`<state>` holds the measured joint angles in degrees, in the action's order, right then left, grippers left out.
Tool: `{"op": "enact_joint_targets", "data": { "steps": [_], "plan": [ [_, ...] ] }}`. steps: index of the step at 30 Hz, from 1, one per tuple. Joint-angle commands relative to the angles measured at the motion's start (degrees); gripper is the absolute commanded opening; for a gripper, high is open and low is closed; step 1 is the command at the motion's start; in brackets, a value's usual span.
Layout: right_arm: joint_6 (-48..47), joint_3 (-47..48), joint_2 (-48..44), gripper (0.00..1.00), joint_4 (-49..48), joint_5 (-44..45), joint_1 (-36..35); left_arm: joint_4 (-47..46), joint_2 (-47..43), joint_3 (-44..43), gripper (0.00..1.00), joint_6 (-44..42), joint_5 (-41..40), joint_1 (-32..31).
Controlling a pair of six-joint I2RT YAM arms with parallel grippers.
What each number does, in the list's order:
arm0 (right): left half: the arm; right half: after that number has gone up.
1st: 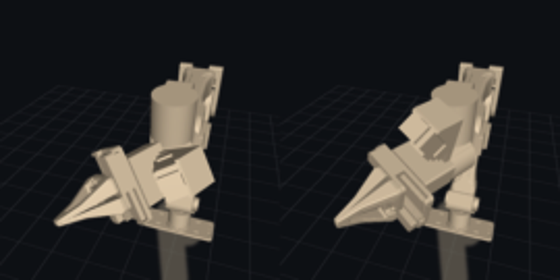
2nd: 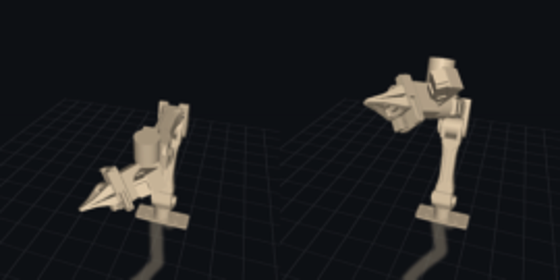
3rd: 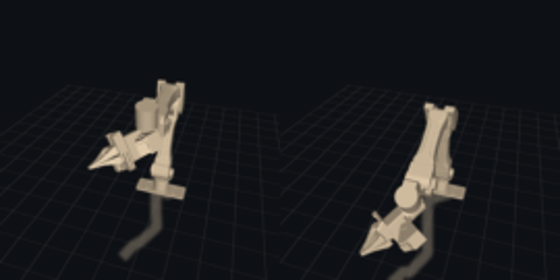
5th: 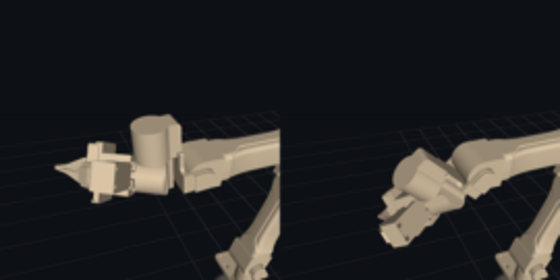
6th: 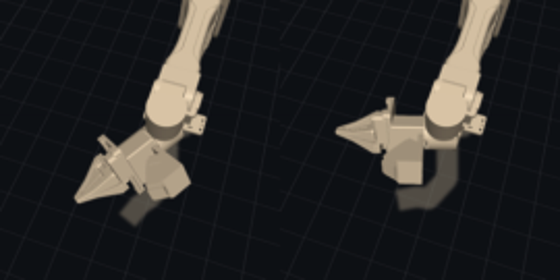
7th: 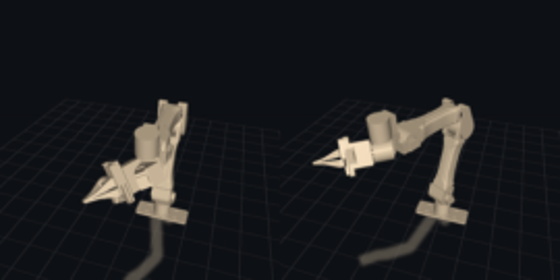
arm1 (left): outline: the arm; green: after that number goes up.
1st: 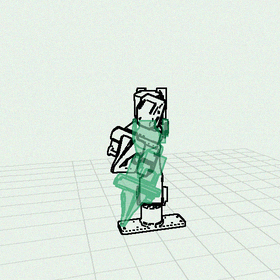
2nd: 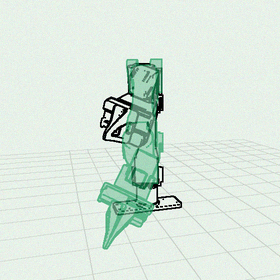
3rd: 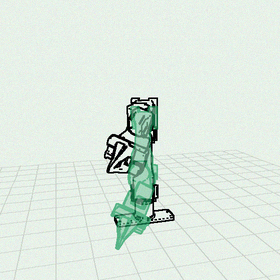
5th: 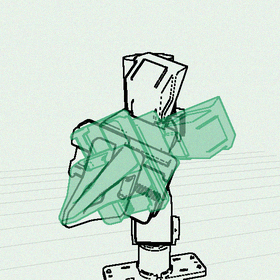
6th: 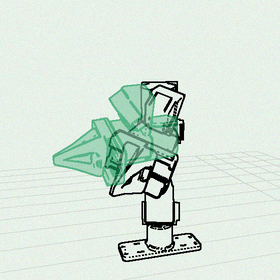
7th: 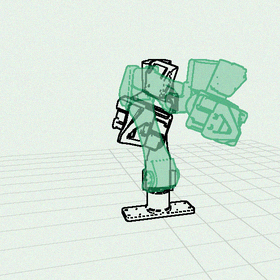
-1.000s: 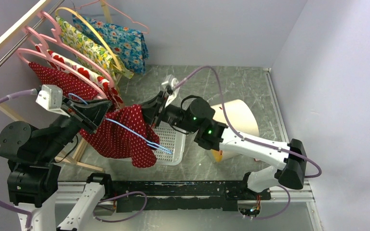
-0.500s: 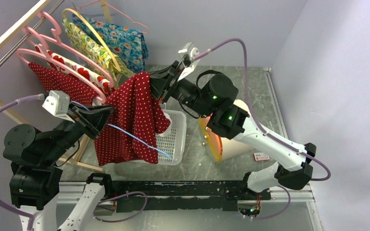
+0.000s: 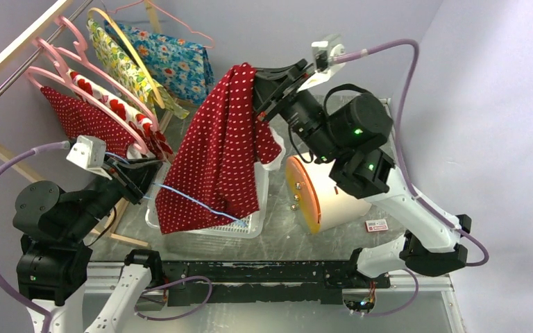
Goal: Remove the skirt from the hanger
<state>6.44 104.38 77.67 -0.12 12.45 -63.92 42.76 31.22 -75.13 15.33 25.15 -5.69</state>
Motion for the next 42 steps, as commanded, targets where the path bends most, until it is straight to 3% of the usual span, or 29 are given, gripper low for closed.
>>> {"op": "enact_joint_targets", "data": {
  "steps": [1,8,12,21,26,31,42],
  "plan": [
    [-5.3,4.6,-1.6,0.0,0.4,8.7,0.3,1.2,0.2,-0.5,0.07,-1.2,0.5,0.4],
    [-12.6,4.3,-3.7,0.0,3.6,25.0,0.3,2.7,-0.7,-1.2,0.07,-1.2,-3.2,0.4],
    [-17.2,0.8,-5.9,0.0,2.1,27.4,0.3,4.0,-0.7,-1.6,0.07,-0.1,-7.5,0.4],
    [-24.9,3.6,0.8,0.0,4.7,34.9,0.9,3.5,-2.4,-0.3,0.07,4.6,-15.2,0.5],
    [-19.1,8.3,8.1,0.0,14.9,25.8,5.6,5.1,-1.3,-3.3,0.07,5.0,-14.6,0.4],
    [-12.7,10.5,13.9,0.0,19.1,16.2,9.5,6.7,-0.5,-6.1,0.07,7.2,-13.7,0.4],
    [1.2,-1.3,12.5,0.0,14.2,-10.1,10.0,6.9,-0.4,-7.7,0.07,8.3,-12.6,0.4]
  ]
}}
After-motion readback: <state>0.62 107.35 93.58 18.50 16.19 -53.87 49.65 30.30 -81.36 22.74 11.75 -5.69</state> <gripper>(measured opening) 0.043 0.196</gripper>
